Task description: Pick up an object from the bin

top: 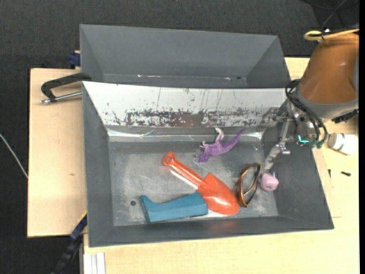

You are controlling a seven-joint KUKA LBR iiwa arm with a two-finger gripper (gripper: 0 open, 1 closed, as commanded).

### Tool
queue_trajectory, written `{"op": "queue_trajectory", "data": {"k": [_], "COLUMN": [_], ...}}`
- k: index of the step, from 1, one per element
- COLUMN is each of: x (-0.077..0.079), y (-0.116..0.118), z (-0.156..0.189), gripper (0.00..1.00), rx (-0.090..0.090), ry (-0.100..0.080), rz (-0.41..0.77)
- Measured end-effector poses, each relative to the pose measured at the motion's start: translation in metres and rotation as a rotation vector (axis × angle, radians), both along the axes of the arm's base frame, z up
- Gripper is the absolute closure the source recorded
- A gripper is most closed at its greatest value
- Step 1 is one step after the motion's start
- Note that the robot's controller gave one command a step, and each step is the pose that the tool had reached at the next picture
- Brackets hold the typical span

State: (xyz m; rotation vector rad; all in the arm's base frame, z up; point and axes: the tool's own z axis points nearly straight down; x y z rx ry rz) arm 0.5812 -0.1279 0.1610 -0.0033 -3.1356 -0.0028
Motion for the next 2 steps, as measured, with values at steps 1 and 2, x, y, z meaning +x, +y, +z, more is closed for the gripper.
{"op": "queue_trajectory", "data": {"k": [1, 2], "x": [0.002, 0.012], "y": [0.001, 0.026], "z": [0.005, -0.030], "gripper": [0.00, 0.00], "rx": [-0.001, -0.005], "ry": [-0.008, -0.016], "rz": [0.002, 0.150]}}
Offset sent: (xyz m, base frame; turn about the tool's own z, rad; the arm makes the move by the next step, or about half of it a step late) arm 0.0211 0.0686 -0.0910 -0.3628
